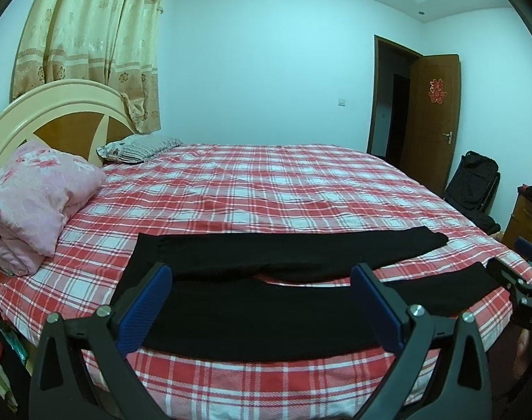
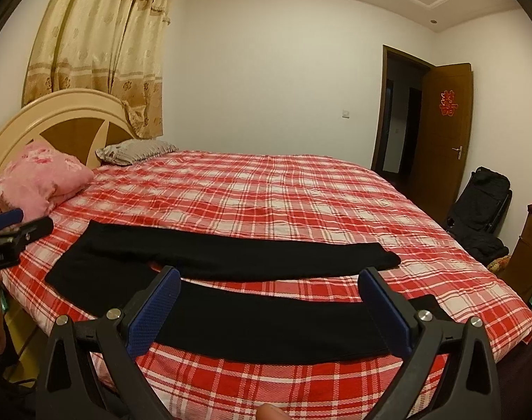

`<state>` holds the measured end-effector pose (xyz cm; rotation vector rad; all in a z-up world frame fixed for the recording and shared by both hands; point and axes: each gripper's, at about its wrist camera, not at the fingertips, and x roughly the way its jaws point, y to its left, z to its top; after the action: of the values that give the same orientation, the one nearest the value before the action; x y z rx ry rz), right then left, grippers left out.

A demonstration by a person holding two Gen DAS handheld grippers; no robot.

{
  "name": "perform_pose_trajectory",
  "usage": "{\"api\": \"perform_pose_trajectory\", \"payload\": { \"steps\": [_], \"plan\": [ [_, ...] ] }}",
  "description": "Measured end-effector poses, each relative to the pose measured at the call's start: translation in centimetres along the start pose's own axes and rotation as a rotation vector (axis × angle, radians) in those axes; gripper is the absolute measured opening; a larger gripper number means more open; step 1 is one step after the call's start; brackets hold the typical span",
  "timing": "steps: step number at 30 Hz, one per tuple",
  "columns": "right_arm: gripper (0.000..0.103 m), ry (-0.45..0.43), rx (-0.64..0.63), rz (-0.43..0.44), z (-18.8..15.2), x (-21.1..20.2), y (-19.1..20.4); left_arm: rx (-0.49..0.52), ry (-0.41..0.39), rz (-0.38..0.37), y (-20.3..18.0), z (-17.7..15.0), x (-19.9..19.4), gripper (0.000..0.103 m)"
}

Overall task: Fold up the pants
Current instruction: 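Grasp the black pant leg hem with the left tool while the right tool grasps the other hem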

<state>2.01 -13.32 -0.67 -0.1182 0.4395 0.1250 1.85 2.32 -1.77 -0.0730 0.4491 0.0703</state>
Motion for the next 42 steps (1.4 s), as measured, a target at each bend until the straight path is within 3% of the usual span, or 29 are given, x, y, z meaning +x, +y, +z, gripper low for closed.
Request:
{"api": "perform_pose_trajectory", "payload": {
  "steps": [7, 9, 18, 23, 25, 31, 36, 42],
  "plan": [
    [0.102, 0.071, -0.016, -0.007, -1.9, 4.2, -0.2, -0.009, -0.009, 0.056, 4.9, 0.3, 4.7, 0.103],
    [0.102, 0.095, -0.013, -0.009, -2.4, 5.5, -0.3, 0.003, 0.004, 0.105, 7.1, 0.5, 7.1, 0.103],
    [0.102, 0.204, 0.014, -0.023, -3.0, 11.0, -3.1, -0.009, 0.185, 0.3, 18.0, 0.9, 19.9, 0.103],
    [0.102, 0.239, -0.052, -0.066, -1.9, 13.5, -4.3, 0.048, 0.27, 0.331, 19.8, 0.5, 24.9, 0.103],
    [0.102, 0.257, -0.079, -0.075, -1.5, 14.6, -4.7, 0.039, 0.291, 0.317, 20.8, 0.6, 26.4, 0.103],
    [0.102, 0.303, -0.105, -0.059, -0.5, 17.8, -5.9, -0.013, 0.369, 0.232, 23.0, 0.4, 30.5, 0.078],
    [0.101, 0.325, -0.081, -0.055, 0.7, 20.5, -7.7, -0.022, 0.413, 0.162, 23.4, 0.0, 32.1, 0.065],
    [0.083, 0.385, 0.026, -0.072, 2.0, 23.9, -12.2, -0.083, 0.462, 0.076, 24.3, -0.6, 34.1, 0.045]
  ]
}}
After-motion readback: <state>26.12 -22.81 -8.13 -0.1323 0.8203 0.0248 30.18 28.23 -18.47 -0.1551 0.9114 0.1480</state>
